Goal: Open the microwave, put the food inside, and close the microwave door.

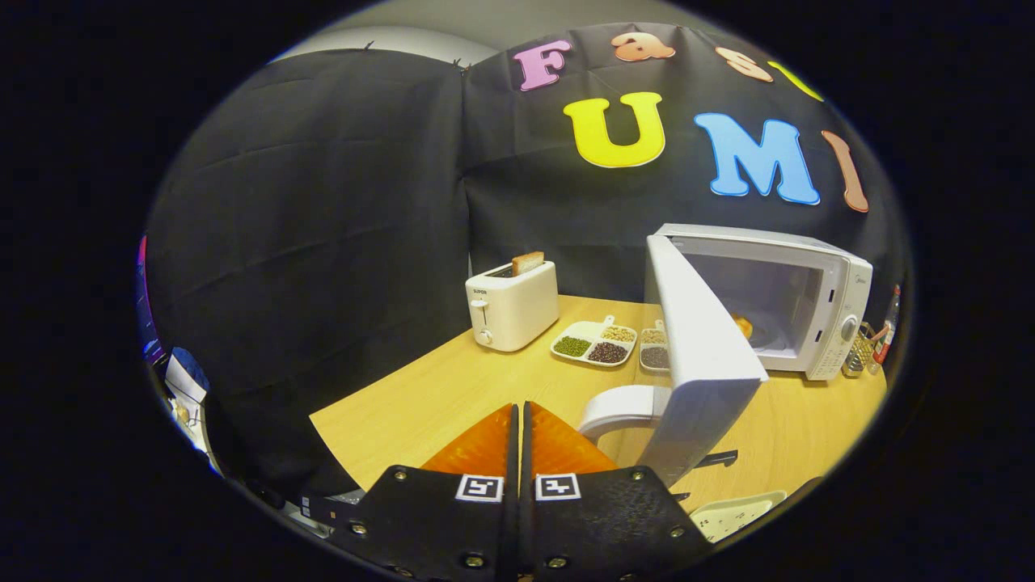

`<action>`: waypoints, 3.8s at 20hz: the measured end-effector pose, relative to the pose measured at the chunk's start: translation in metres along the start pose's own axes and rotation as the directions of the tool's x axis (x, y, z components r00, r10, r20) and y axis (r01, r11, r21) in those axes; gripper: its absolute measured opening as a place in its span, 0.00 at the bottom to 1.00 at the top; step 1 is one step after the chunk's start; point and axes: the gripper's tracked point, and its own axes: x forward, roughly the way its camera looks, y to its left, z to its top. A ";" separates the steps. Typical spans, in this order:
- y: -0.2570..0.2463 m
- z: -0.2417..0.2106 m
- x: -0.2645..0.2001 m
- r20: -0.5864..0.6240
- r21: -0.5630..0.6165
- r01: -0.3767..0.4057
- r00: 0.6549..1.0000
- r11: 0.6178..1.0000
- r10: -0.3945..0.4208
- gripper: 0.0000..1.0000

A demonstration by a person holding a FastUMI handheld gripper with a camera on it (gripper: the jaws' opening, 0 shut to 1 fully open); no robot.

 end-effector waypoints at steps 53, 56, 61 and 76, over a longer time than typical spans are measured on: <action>-0.384 0.056 0.043 0.015 0.150 0.485 0.870 0.861 -0.493 0.00; -0.395 0.059 0.048 0.013 0.164 0.500 0.861 0.850 -0.509 0.01; -0.400 0.063 0.053 0.020 0.150 0.517 0.851 0.843 -0.525 0.00; -0.323 0.114 -0.067 0.199 0.142 0.539 0.806 0.830 -0.558 0.01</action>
